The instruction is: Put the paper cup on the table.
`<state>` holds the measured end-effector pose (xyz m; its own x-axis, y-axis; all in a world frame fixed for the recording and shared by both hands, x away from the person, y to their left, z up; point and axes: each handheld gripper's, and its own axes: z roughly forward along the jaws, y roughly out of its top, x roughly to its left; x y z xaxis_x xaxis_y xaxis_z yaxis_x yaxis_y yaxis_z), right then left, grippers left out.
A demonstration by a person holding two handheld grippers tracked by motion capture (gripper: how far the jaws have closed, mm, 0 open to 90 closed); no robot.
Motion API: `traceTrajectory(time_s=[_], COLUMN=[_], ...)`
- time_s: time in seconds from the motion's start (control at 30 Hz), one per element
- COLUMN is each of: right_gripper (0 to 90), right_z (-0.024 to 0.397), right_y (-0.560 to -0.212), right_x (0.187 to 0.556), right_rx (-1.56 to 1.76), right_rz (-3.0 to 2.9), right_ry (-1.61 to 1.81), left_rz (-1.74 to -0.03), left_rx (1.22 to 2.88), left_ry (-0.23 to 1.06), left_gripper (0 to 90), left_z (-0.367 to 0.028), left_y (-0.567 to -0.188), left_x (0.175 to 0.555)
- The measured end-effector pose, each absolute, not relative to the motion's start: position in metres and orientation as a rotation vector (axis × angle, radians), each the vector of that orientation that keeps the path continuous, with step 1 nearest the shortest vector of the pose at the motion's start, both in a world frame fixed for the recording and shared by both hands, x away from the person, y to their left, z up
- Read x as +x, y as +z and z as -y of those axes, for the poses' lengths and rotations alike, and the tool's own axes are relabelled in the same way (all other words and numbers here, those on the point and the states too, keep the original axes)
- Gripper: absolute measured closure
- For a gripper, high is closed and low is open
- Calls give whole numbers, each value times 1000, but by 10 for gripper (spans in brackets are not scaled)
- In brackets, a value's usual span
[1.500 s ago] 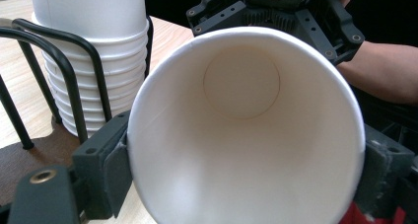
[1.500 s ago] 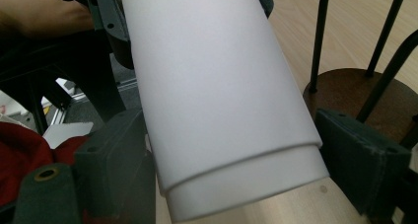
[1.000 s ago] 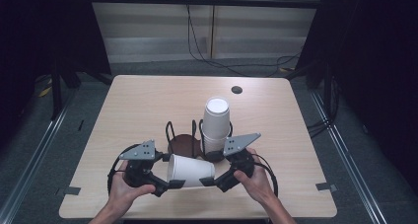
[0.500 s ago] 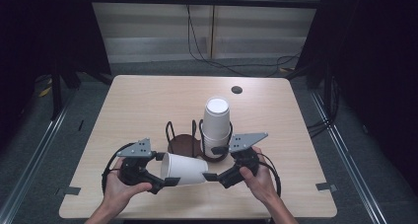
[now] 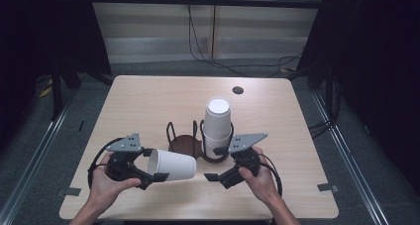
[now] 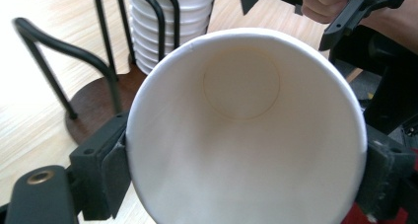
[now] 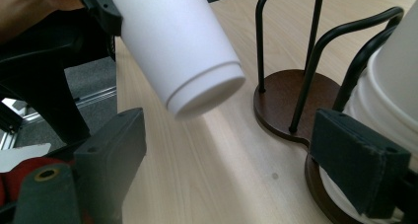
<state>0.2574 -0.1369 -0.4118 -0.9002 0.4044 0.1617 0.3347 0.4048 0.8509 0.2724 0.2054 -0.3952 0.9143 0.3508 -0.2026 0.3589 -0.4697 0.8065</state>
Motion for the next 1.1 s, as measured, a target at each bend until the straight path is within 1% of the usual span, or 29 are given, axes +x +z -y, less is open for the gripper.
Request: traceTrajectory(time_s=[0.37,0.67,0.87,0.93,1.03,1.1], right_gripper=[142,142,142,142,142,143], right_z=[142,142,141,142,142,141], right_y=[-410,-415,-415,-415,-415,-416], right_x=[257,261,261,261,261,261], right_rx=[691,714,714,721,722,720], right_rz=[-2550,-2560,-2559,-2555,-2556,-2561], right_ry=[1536,1510,1502,1504,1501,1497], left_rz=[-572,-608,-698,-734,-753,-759], left_rx=[2132,2213,2230,2231,2227,2241], left_ry=[45,85,99,129,123,143], left_gripper=[131,130,131,131,131,131], left_z=[-220,-234,-251,-257,-265,-270], left_y=[-396,-393,-388,-387,-387,-386], left_x=[277,277,284,287,291,292])
